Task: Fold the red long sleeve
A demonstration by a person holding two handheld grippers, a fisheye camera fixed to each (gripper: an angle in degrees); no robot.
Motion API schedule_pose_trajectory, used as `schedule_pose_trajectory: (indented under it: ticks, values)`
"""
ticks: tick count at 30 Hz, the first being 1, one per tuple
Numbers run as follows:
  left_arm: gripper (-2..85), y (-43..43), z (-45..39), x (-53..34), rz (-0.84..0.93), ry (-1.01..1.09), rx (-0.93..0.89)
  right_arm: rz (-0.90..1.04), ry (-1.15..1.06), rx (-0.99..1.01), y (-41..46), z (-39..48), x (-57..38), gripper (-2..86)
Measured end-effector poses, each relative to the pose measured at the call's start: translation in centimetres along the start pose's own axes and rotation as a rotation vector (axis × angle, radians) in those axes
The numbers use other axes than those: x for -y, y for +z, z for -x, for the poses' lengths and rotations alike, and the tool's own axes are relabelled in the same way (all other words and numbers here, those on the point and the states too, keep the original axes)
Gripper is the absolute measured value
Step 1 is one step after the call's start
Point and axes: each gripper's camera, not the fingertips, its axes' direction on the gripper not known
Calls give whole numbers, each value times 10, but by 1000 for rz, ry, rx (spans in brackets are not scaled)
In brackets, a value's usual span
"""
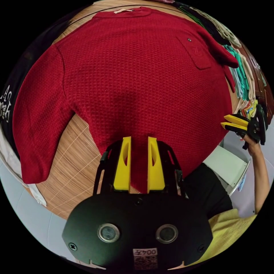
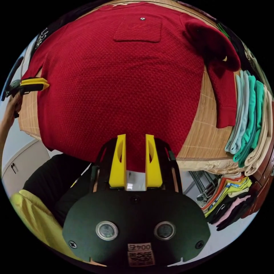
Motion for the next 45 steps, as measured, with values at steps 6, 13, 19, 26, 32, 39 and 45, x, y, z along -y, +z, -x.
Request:
schedule_pose_trajectory:
  ticks: [6,13,19,26,32,39,45]
  values:
    - [79,-15,-15,-1,3,-27,6,-33,19,16,-15,-13,-27,85]
    - [74,-28,-26,-2,15,-86,3,-60,47,67,-36,-42,-63,83]
    - [74,-33,-45,0,47,-161,62,-193,122,205,-77,-97,-114,104]
    - [73,-32,-46,4,94,-229,48,-512,674,568,-112,-270,-206,123]
    - [70,-29,-26,-10,57,-287,-73,-595,931,916,-84,-341,-252,118]
    - [70,-23,-27,-15,58,-291,-56,-586,957,964,-89,-356,-282,100]
    - [70,-14,-32,-19,50,-257,-7,-599,949,973,-107,-364,-312,107]
